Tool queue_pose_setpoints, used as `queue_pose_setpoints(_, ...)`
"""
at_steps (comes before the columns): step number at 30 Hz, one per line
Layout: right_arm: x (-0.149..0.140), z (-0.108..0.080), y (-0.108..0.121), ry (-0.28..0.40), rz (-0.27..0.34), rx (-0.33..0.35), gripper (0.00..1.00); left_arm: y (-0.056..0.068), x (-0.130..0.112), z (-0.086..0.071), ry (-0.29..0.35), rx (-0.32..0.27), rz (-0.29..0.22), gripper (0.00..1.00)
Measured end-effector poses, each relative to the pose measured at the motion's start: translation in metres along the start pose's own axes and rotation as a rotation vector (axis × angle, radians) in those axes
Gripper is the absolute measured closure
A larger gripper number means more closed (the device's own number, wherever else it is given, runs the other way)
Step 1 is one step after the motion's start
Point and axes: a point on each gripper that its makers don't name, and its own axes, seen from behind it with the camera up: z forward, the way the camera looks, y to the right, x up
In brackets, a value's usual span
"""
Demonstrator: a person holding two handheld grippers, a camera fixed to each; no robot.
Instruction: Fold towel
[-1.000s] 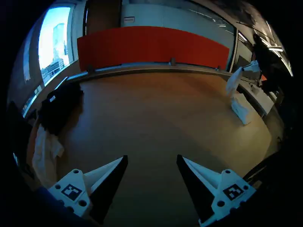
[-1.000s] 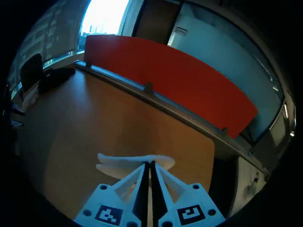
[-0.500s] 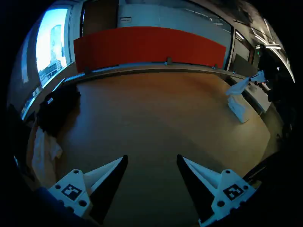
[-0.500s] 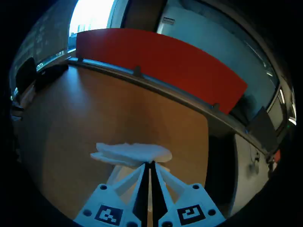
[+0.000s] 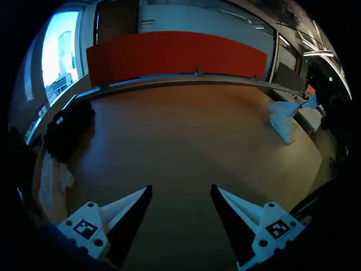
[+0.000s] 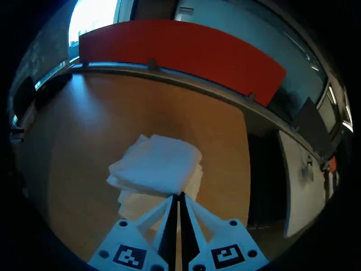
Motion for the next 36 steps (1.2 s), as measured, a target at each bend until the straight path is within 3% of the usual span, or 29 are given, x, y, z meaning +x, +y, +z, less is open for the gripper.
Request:
queue_pose_setpoints(15,-0.044,0.009,0.011,-0.085,0.049,-0.022,0.97,-0.006,0.001,-0.002,0.0,0.014,-0.006,0.04)
queue_pose_setpoints(36,-0.068,0.016,0.01,-0.135,0.054,-0.031,0.97,-0.007,0.001,-0.001,-0.004,0.014,0.003,0.05)
